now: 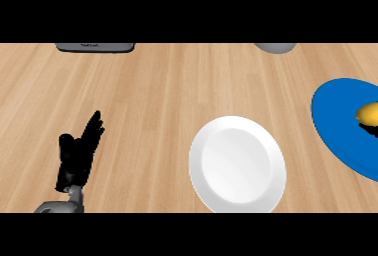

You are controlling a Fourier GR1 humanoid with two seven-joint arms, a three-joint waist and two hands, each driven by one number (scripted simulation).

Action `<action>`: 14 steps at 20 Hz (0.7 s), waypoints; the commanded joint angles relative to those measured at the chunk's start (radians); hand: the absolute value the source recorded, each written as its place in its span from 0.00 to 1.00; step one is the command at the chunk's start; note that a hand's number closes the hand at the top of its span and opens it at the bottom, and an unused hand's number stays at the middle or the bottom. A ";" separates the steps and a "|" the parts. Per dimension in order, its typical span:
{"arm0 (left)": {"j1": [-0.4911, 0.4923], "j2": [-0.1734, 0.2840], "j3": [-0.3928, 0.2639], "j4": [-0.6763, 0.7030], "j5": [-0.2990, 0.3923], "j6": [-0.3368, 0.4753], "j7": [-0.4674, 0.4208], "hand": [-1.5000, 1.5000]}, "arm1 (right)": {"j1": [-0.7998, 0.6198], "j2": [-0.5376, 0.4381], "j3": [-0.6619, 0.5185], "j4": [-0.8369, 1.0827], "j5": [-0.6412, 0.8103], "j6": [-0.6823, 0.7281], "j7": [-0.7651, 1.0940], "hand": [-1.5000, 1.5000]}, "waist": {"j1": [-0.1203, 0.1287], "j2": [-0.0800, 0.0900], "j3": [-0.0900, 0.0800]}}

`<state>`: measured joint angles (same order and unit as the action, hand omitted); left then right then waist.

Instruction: Pick the lemon from the plate and place it in the plate

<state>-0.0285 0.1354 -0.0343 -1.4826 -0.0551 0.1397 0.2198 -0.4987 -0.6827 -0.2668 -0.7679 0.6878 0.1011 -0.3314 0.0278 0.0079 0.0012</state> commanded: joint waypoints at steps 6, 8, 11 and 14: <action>0.031 -0.014 -0.029 -0.065 -0.023 0.004 0.046 0.50 | -0.128 -0.072 0.066 0.333 0.083 0.132 -0.175 0.00 | 0.001 -0.001 0.001; -0.010 -0.027 -0.018 -0.072 -0.019 0.021 0.077 0.50 | -0.135 -0.052 0.066 0.358 0.084 0.106 -0.247 0.00 | -0.003 -0.001 0.001; 0.006 0.006 0.018 -0.018 0.012 -0.020 0.020 0.50 | -0.162 -0.041 -0.014 0.362 -0.015 0.142 -0.347 0.00 | -0.002 0.000 0.001; -0.027 -0.003 0.005 -0.027 -0.010 0.002 0.066 0.50 | -0.179 -0.042 -0.144 0.379 -0.170 0.260 -0.409 0.00 | -0.023 -0.006 0.002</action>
<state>-0.0409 0.1309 -0.0320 -1.5080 -0.0605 0.1365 0.2606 -0.6443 -0.7311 -0.3077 -0.4133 0.6422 0.2718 -0.6681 0.0205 0.0071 0.0031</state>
